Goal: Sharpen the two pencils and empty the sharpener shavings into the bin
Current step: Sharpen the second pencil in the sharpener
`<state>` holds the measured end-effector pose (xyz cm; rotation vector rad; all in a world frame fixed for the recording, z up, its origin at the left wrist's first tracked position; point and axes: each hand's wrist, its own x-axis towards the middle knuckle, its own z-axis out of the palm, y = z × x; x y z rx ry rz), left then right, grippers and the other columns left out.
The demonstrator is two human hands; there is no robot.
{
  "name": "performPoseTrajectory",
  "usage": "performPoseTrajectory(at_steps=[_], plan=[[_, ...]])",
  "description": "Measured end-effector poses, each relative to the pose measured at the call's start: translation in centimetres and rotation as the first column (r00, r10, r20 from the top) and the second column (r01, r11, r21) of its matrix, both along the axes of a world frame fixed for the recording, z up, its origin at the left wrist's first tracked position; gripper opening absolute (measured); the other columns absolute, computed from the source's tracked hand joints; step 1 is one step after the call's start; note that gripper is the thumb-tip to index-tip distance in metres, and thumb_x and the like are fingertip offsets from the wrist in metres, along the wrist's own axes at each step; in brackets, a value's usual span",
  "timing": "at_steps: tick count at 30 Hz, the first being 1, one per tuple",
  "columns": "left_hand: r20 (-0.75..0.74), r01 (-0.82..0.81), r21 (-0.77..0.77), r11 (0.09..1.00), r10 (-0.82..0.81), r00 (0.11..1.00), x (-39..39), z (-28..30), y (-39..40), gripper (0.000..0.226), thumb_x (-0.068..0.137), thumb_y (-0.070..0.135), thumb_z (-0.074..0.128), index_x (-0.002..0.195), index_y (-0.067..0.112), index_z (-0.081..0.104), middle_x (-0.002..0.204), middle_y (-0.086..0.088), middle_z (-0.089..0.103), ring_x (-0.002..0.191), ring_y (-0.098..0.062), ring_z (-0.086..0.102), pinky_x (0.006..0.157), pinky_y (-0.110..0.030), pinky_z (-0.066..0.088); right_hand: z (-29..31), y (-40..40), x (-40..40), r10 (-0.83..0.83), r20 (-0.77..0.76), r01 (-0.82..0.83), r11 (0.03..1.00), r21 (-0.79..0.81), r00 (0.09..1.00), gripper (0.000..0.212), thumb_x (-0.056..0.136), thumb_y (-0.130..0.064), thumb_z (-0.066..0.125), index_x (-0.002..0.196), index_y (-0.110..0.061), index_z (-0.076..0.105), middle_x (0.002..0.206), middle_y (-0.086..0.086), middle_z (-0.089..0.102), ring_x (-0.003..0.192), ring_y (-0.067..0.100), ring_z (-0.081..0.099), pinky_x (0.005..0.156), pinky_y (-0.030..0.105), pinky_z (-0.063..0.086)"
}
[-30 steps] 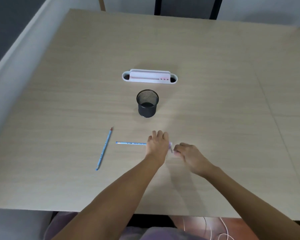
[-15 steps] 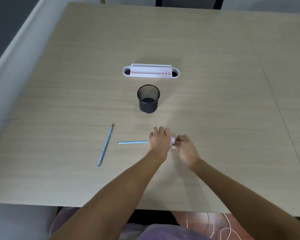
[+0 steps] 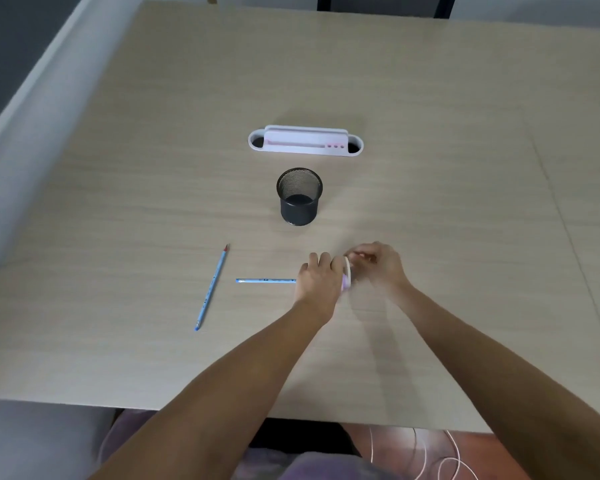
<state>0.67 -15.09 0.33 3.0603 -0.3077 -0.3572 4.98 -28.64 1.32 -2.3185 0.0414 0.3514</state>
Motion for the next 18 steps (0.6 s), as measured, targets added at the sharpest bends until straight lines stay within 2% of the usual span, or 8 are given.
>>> performPoseTrajectory(at_steps=[3, 5, 6, 9, 10, 12, 14, 18], plan=[[-0.013, -0.029, 0.008, 1.000, 0.029, 0.999, 0.0, 0.0, -0.2, 0.056, 0.065, 0.009, 0.075, 0.110, 0.010, 0.042, 0.107, -0.007, 0.051, 0.098, -0.026, 0.048, 0.070, -0.028, 0.041, -2.2, 0.5, -1.1, -0.105, -0.080, 0.104, 0.994, -0.012, 0.991, 0.011, 0.082, -0.018, 0.065, 0.078, -0.021, 0.075, 0.073, 0.000, 0.063, 0.077, 0.022, 0.061, 0.074, 0.033, 0.048], [-0.015, -0.042, 0.014, 0.999, 0.043, 0.999, -0.1, 0.1, -0.3, 0.057, 0.065, 0.009, 0.076, 0.109, 0.010, 0.041, 0.106, -0.007, 0.051, 0.097, -0.025, 0.048, 0.068, -0.027, 0.039, -3.3, 0.5, -3.7, -0.113, -0.027, 0.110, 0.991, -0.073, 0.993, 0.016, 0.083, -0.018, 0.065, 0.069, -0.018, 0.072, 0.066, 0.009, 0.062, 0.070, 0.027, 0.055, 0.069, 0.040, 0.048], [-0.016, -0.050, 0.019, 0.999, 0.050, 0.999, -0.1, 0.1, -0.4, 0.056, 0.064, 0.007, 0.076, 0.108, 0.010, 0.041, 0.106, -0.007, 0.051, 0.097, -0.025, 0.048, 0.067, -0.027, 0.038, -3.7, 0.6, -5.3, -0.104, 0.012, 0.105, 0.989, -0.105, 0.994, 0.019, 0.085, -0.017, 0.064, 0.067, -0.016, 0.069, 0.066, 0.013, 0.061, 0.069, 0.027, 0.050, 0.068, 0.039, 0.046], [-0.010, -0.051, 0.031, 0.998, 0.051, 0.999, -0.1, 0.2, -0.5, 0.058, 0.062, 0.006, 0.077, 0.107, 0.009, 0.040, 0.105, -0.007, 0.051, 0.096, -0.025, 0.048, 0.066, -0.026, 0.038, -3.5, 1.1, -9.2, -0.109, 0.066, 0.118, 0.983, -0.140, 0.992, 0.022, 0.092, -0.010, 0.054, 0.075, -0.011, 0.066, 0.078, 0.011, 0.059, 0.077, 0.026, 0.047, 0.074, 0.038, 0.039], [-0.010, -0.050, 0.035, 0.998, 0.051, 0.999, -0.1, 0.2, -0.4, 0.059, 0.062, 0.007, 0.078, 0.107, 0.009, 0.040, 0.106, -0.007, 0.051, 0.097, -0.024, 0.048, 0.066, -0.026, 0.038, -3.1, 1.0, -9.8, -0.090, 0.063, 0.098, 0.987, -0.129, 0.994, 0.024, 0.094, -0.007, 0.050, 0.075, -0.010, 0.064, 0.080, 0.010, 0.060, 0.077, 0.026, 0.049, 0.073, 0.038, 0.039], [-0.008, -0.033, 0.032, 0.999, 0.033, 0.999, -0.2, 0.2, -0.3, 0.059, 0.062, 0.005, 0.077, 0.107, 0.009, 0.040, 0.106, -0.008, 0.051, 0.097, -0.025, 0.048, 0.066, -0.026, 0.036, -1.7, 0.7, -10.0, -0.082, 0.003, 0.082, 0.997, -0.007, 0.997, 0.030, 0.096, -0.007, 0.043, 0.069, -0.015, 0.053, 0.080, 0.008, 0.062, 0.074, 0.026, 0.053, 0.068, 0.032, 0.039], [0.000, -0.007, 0.023, 1.000, 0.007, 1.000, -0.2, 0.0, -0.2, 0.057, 0.063, 0.003, 0.074, 0.108, 0.008, 0.039, 0.107, -0.009, 0.050, 0.098, -0.026, 0.047, 0.067, -0.027, 0.037, -0.2, 0.5, -8.7, -0.081, -0.053, 0.084, 0.994, 0.067, 0.995, 0.033, 0.098, -0.014, 0.039, 0.066, -0.016, 0.048, 0.076, 0.008, 0.061, 0.071, 0.024, 0.053, 0.064, 0.027, 0.038], [0.001, -0.020, 0.011, 1.000, 0.020, 1.000, 0.1, -0.1, -0.2, 0.053, 0.071, 0.014, 0.072, 0.111, 0.007, 0.038, 0.109, -0.010, 0.050, 0.100, -0.028, 0.047, 0.073, -0.030, 0.044, 0.6, 1.4, -4.6, -0.114, 0.038, 0.113, 0.993, 0.032, 0.993, 0.037, 0.100, -0.017, 0.033, 0.070, -0.009, 0.053, 0.076, 0.011, 0.058, 0.069, 0.022, 0.052, 0.061, 0.027, 0.032]])
